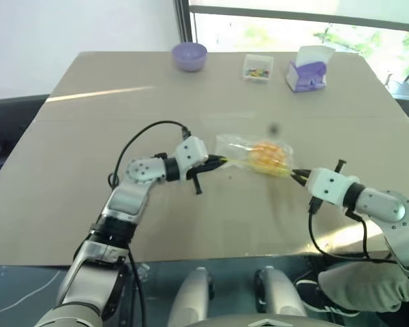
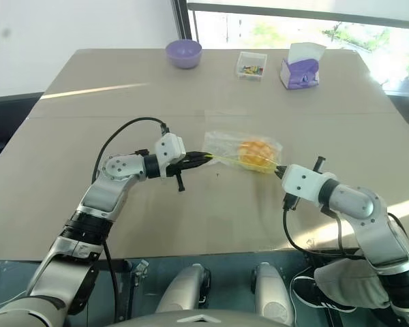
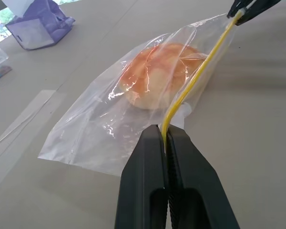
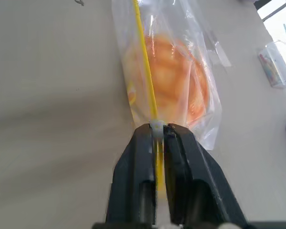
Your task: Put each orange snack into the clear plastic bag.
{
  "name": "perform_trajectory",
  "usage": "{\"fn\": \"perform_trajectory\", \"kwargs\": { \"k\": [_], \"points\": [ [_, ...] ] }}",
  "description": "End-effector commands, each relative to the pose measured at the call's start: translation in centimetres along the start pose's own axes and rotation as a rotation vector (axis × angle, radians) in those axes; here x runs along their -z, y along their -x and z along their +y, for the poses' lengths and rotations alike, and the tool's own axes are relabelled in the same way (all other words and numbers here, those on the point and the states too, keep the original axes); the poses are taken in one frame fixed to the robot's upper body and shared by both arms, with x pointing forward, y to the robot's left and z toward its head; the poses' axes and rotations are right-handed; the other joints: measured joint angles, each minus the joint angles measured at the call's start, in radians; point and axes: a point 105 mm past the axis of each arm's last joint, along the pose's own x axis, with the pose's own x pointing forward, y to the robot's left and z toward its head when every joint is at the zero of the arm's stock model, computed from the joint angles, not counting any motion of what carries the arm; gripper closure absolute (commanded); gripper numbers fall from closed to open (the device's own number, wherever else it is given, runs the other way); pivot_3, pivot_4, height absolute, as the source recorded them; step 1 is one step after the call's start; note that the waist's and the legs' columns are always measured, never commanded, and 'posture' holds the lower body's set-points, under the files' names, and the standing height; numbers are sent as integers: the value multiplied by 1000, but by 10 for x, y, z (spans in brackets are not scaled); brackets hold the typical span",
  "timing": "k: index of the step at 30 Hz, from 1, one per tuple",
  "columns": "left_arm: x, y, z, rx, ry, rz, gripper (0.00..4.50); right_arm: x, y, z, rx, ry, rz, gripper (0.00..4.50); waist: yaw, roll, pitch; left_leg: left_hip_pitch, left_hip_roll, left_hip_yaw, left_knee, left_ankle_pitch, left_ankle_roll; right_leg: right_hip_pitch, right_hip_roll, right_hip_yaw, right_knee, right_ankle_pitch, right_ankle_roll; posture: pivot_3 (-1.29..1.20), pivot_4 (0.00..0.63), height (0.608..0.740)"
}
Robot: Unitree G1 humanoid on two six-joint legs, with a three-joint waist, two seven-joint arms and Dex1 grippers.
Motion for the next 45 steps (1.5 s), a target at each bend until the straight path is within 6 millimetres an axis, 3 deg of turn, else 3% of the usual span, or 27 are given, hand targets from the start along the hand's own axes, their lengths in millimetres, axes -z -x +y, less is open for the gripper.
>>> {"fn": "perform_trajectory", "kwargs": {
  "k": [1,2,6,11,18,21,24,33,38,42,45],
  "points": [
    [-10,10,15,-66,-21,-24,4500,2,9,-10,56,15,16,2386,-1,0,0,0,0,0,0,0,0,0,0,0,0,0,0,0,150,737],
    [-11,10,15,-65,-20,-25,4500,1,8,-8,58,13,11,1981,-1,0,0,0,0,0,0,0,0,0,0,0,0,0,0,0,150,737],
    [-11,8,12,-61,-18,-30,4500,-5,4,3,31,-6,-20,1981,0,0,0,0,0,0,0,0,0,0,0,0,0,0,0,0,150,737],
    [-13,8,11,-57,-17,-33,4500,-26,-7,10,8,-51,-112,1981,-2,0,0,0,0,0,0,0,0,0,0,0,0,0,0,0,150,737],
    [-16,6,10,-55,-19,-39,4500,-28,-28,9,23,-74,-119,1981,-1,0,0,0,0,0,0,0,0,0,0,0,0,0,0,0,150,737],
    [-16,7,9,-57,-19,-39,4500,-22,-33,5,46,-71,-96,2793,0,0,0,0,0,0,0,0,0,0,0,0,0,0,0,0,150,737],
    [-17,7,9,-60,-18,-38,4500,-17,-32,6,40,-55,-75,4335,-1,0,0,0,0,0,0,0,0,0,0,0,0,0,0,0,150,737],
    [-17,8,8,-67,-11,-38,4500,-13,-27,4,41,-35,-55,4441,-1,0,0,0,0,0,0,0,0,0,0,0,0,0,0,0,150,737],
    [-33,5,27,-143,15,-94,4500,-20,-20,-41,205,38,-60,4441,0,0,0,0,0,0,1,0,0,0,0,0,0,0,0,0,150,737],
    [-71,0,69,-314,5,-209,4500,-40,-4,-102,413,137,-98,4441,1,0,0,0,0,0,1,0,0,0,0,0,1,0,0,0,150,737],
    [-97,3,100,-450,-11,-288,4500,-57,4,-133,500,198,-130,4441,0,0,0,0,0,0,1,0,0,0,0,0,0,0,0,0,150,737]
  ]
}}
